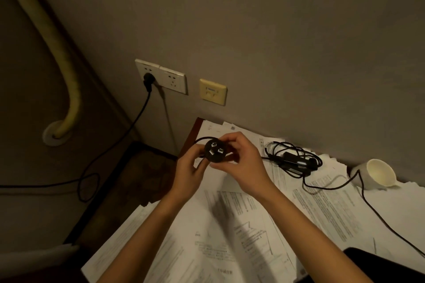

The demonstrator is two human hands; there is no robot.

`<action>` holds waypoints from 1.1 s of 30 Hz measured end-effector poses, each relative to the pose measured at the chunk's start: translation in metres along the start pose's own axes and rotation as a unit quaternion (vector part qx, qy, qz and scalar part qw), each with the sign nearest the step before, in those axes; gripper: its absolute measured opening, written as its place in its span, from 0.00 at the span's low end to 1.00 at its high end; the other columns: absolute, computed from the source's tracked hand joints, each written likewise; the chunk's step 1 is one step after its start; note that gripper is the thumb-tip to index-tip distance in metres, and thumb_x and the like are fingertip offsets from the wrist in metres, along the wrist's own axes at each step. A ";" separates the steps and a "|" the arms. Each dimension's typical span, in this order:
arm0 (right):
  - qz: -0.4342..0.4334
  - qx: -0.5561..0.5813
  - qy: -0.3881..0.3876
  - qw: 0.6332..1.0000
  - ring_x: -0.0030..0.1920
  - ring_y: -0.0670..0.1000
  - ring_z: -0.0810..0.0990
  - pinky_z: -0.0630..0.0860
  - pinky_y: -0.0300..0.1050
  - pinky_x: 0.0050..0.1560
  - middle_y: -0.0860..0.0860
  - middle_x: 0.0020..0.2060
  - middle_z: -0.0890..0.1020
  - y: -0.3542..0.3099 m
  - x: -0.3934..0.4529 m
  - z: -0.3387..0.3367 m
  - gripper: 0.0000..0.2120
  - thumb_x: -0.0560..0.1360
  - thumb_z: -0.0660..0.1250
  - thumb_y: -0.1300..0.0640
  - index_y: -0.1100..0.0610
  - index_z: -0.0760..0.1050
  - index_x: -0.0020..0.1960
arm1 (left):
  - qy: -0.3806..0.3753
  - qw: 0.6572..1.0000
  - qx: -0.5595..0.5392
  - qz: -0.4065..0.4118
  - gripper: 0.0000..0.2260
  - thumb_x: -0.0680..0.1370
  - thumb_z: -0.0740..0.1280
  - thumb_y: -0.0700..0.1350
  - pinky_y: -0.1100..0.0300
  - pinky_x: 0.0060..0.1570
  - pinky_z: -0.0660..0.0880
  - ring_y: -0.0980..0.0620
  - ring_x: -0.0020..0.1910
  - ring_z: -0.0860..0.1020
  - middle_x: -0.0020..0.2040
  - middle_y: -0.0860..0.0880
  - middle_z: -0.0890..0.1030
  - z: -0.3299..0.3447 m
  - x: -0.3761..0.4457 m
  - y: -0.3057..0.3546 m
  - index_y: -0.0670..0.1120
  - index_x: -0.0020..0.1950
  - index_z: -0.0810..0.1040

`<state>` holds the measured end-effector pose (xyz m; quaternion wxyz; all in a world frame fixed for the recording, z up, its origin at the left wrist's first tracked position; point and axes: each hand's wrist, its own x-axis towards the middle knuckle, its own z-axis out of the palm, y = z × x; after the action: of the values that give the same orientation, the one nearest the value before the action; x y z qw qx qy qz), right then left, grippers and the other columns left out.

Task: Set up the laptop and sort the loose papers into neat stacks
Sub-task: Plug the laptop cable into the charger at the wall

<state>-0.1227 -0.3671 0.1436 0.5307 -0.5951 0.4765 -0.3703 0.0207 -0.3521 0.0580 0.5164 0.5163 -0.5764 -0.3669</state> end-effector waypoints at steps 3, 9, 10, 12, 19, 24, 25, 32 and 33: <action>-0.006 0.004 0.013 1.000 0.51 0.43 0.81 0.77 0.36 0.51 0.44 0.47 0.82 -0.001 -0.002 0.004 0.21 0.66 0.75 0.67 0.47 0.76 0.50 | -0.009 1.000 0.001 -0.009 0.09 0.76 0.66 0.51 0.67 0.54 0.74 0.59 0.54 0.78 0.52 0.59 0.80 -0.002 -0.007 0.009 0.57 0.56 0.74; 0.057 0.037 0.005 0.998 0.49 0.41 0.80 0.75 0.33 0.51 0.44 0.46 0.82 0.003 0.002 0.011 0.15 0.69 0.75 0.61 0.47 0.76 0.49 | 0.112 0.962 0.140 -0.207 0.22 0.74 0.69 0.53 0.53 0.66 0.68 0.52 0.65 0.71 0.63 0.54 0.72 -0.031 -0.053 -0.022 0.52 0.67 0.70; 0.068 0.045 -0.010 0.997 0.51 0.44 0.81 0.75 0.38 0.55 0.46 0.48 0.83 0.006 0.002 0.014 0.14 0.69 0.74 0.59 0.49 0.76 0.51 | 0.158 0.925 0.229 -0.257 0.24 0.75 0.69 0.51 0.46 0.71 0.61 0.48 0.69 0.67 0.67 0.50 0.71 -0.043 -0.068 -0.037 0.50 0.69 0.68; 0.091 0.056 -0.048 0.993 0.52 0.49 0.82 0.75 0.48 0.60 0.51 0.48 0.84 0.012 0.000 0.022 0.14 0.71 0.73 0.57 0.54 0.75 0.55 | 0.219 0.832 0.360 -0.361 0.30 0.75 0.69 0.49 0.39 0.73 0.46 0.43 0.73 0.61 0.73 0.43 0.65 -0.068 -0.103 -0.063 0.45 0.74 0.63; 0.115 0.013 -0.125 0.985 0.36 0.46 0.83 0.79 0.38 0.43 0.52 0.39 0.82 0.030 -0.007 0.070 0.08 0.74 0.69 0.64 0.53 0.74 0.49 | 0.233 0.704 0.358 -0.568 0.45 0.73 0.67 0.62 0.36 0.71 0.40 0.38 0.76 0.45 0.78 0.39 0.47 -0.103 -0.209 -0.080 0.42 0.78 0.46; 0.132 -0.045 -0.171 0.975 0.37 0.45 0.83 0.78 0.34 0.42 0.53 0.44 0.82 0.047 -0.003 0.100 0.13 0.73 0.71 0.60 0.58 0.75 0.55 | 0.311 0.710 0.193 -0.602 0.49 0.72 0.70 0.61 0.38 0.68 0.60 0.36 0.74 0.57 0.78 0.44 0.42 -0.095 -0.222 -0.076 0.48 0.78 0.40; 0.138 -0.047 -0.174 0.974 0.38 0.45 0.83 0.78 0.33 0.42 0.53 0.45 0.82 0.050 -0.002 0.104 0.14 0.73 0.71 0.59 0.59 0.75 0.57 | 0.313 0.725 0.175 -0.588 0.48 0.72 0.71 0.58 0.39 0.67 0.62 0.37 0.73 0.60 0.78 0.44 0.44 -0.091 -0.218 -0.074 0.48 0.78 0.40; 0.180 -0.036 -0.131 0.974 0.40 0.48 0.82 0.75 0.45 0.59 0.49 0.35 0.84 0.066 0.025 0.120 0.21 0.77 0.66 0.52 0.66 0.70 0.62 | 0.264 0.810 0.140 -0.505 0.44 0.74 0.72 0.51 0.46 0.56 0.72 0.42 0.62 0.75 0.70 0.44 0.68 -0.058 -0.159 -0.075 0.52 0.77 0.43; 0.180 -0.030 -0.116 0.976 0.39 0.48 0.81 0.76 0.42 0.55 0.48 0.34 0.83 0.065 0.033 0.121 0.20 0.77 0.66 0.52 0.66 0.72 0.60 | 0.246 0.813 0.147 -0.507 0.43 0.74 0.71 0.52 0.48 0.53 0.73 0.42 0.60 0.76 0.67 0.44 0.71 -0.054 -0.152 -0.076 0.52 0.77 0.42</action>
<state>-0.0109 -0.3640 0.0581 0.6227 -0.5539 0.5216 -0.1826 0.0797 -0.2136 -0.0372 0.3000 0.8780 -0.1340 -0.3482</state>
